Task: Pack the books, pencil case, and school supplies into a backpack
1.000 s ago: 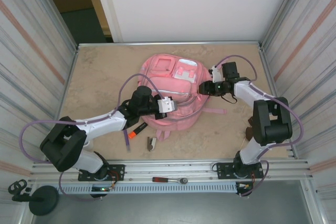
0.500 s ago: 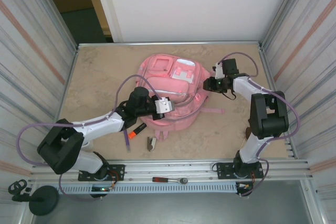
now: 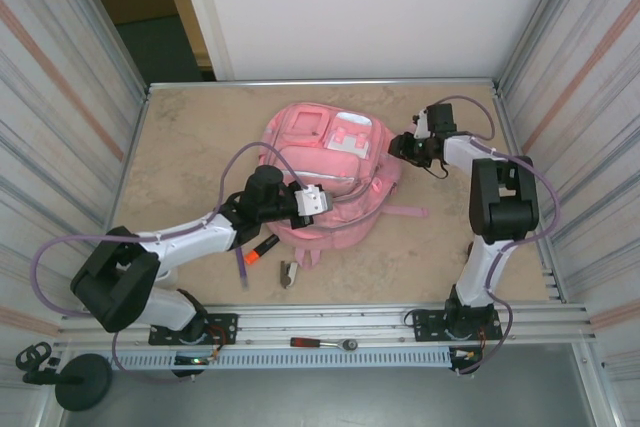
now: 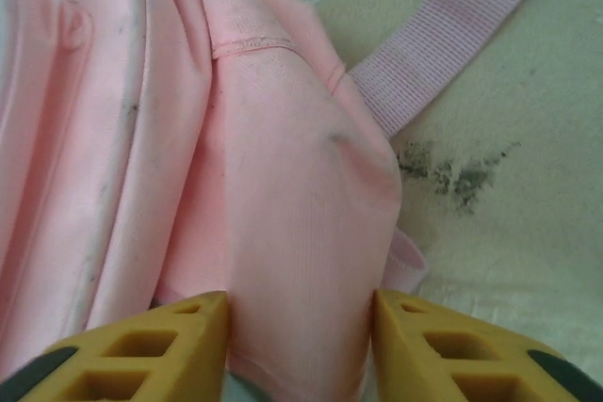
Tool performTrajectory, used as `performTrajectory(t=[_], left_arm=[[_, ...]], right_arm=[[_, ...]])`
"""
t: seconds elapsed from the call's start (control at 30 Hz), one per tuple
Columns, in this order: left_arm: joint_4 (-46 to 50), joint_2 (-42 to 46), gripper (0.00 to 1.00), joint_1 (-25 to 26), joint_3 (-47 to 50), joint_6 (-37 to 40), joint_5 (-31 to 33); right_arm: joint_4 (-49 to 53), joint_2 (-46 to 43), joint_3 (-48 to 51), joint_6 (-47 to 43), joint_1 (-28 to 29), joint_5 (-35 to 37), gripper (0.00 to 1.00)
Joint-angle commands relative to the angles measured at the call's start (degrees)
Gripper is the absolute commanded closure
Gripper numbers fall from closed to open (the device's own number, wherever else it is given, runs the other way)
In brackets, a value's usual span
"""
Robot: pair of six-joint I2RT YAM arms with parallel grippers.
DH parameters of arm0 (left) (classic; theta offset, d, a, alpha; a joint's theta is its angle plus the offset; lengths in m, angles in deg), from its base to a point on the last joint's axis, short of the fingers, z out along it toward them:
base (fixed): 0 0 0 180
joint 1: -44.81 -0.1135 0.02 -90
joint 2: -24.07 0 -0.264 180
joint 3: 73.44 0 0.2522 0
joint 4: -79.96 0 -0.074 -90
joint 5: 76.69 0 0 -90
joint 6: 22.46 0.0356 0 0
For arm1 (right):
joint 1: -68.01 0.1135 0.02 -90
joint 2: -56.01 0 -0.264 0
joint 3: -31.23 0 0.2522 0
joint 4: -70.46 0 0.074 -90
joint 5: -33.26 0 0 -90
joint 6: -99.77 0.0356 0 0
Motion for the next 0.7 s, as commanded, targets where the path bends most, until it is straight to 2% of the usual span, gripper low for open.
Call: performTrajectory(t=[0.0,0.1,0.17,0.27,0.4,0.47,0.53,0.67], left_arm=[[-5.9,-0.7,1.00,-0.2,-2.6,-3.0,-3.4],[-4.9,-3.9,1.00,-0.5,-6.1,-5.6,-1.3],[-4.3,-6.7,0.99,-0.8,-8.8,-7.7,2.7],[-6.5,-10.0,0.93,-2.1,-10.6,-10.5,8.7],[-7.7,-13.1,0.91,-5.1,-12.3,-14.7,11.2],[-7.9,-13.3,0.90,-6.0,-11.8,-16.5,15.4],[-8.3,-12.8,0.83,-7.1,-10.7,-18.6,20.3],[-4.4,-11.7,0.68,-11.4,-10.1,-25.2,25.5]], right_arm=[[0.0,0.5,-1.0,3.7,-2.2,-1.9,0.83],[-2.2,-4.0,2.9,5.3,-5.2,-1.4,0.94],[-4.0,-8.4,7.0,6.5,-7.3,-1.1,0.99],[-5.0,-14.4,12.6,6.8,-8.4,0.7,1.00],[-5.9,-21.1,19.5,7.0,-8.3,3.0,1.00],[-7.5,-23.8,23.3,8.5,-7.4,2.8,1.00],[-8.2,-26.5,27.1,9.5,-4.8,3.7,0.99],[-9.5,-32.2,34.1,11.4,2.5,8.1,0.93]])
